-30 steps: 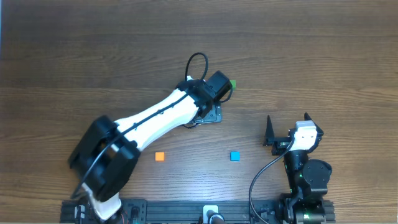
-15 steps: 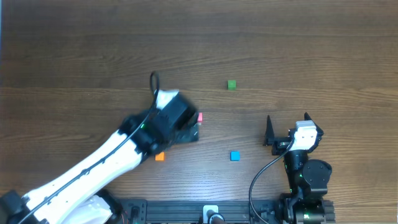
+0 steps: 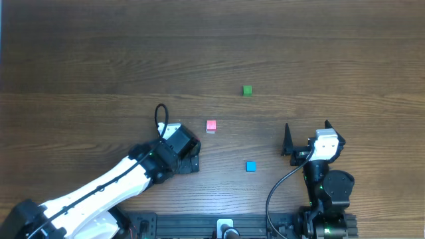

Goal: Stack Cubes

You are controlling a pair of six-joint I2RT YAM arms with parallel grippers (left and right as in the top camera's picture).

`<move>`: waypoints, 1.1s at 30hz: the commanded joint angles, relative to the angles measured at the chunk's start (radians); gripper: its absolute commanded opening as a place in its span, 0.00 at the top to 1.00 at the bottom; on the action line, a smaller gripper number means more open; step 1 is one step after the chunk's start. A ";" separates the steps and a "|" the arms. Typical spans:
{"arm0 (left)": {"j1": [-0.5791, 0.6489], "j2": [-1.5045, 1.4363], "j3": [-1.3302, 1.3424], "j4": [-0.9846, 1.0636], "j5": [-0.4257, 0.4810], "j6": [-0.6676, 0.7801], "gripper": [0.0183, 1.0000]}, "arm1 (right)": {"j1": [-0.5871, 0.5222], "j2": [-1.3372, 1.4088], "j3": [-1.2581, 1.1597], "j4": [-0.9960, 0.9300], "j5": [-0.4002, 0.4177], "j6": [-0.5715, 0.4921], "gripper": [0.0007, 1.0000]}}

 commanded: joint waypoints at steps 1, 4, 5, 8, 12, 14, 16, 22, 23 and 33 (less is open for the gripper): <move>-0.003 0.043 -0.011 0.006 0.011 -0.013 0.08 | -0.007 -0.008 -0.009 0.003 -0.014 0.003 0.01; -0.003 0.065 -0.011 0.005 0.010 -0.008 0.10 | -0.007 -0.008 -0.009 0.003 -0.014 0.003 0.01; -0.003 0.072 -0.011 0.005 0.010 -0.002 0.10 | -0.007 -0.008 -0.009 0.003 -0.015 0.003 0.01; -0.003 0.091 -0.011 0.002 0.006 0.031 0.10 | -0.007 -0.008 -0.009 0.003 -0.014 0.003 0.01; -0.003 0.095 -0.011 -0.019 -0.013 0.051 0.16 | -0.007 -0.008 -0.009 0.003 -0.014 0.003 0.01; -0.002 0.095 -0.011 -0.022 -0.016 0.051 0.20 | -0.007 -0.008 -0.009 0.003 -0.014 0.003 0.01; -0.002 0.095 -0.011 -0.023 -0.020 0.051 0.22 | -0.007 -0.008 -0.009 0.003 -0.014 0.003 0.01; -0.002 0.095 -0.012 -0.025 -0.020 0.051 0.35 | -0.007 -0.008 -0.009 0.003 -0.014 0.003 0.01; -0.002 0.095 -0.013 -0.025 -0.020 0.051 0.37 | -0.007 -0.008 -0.009 0.003 -0.014 0.003 0.01; -0.002 0.095 -0.013 -0.025 -0.019 0.050 0.51 | -0.007 -0.008 -0.009 0.003 -0.014 0.003 0.01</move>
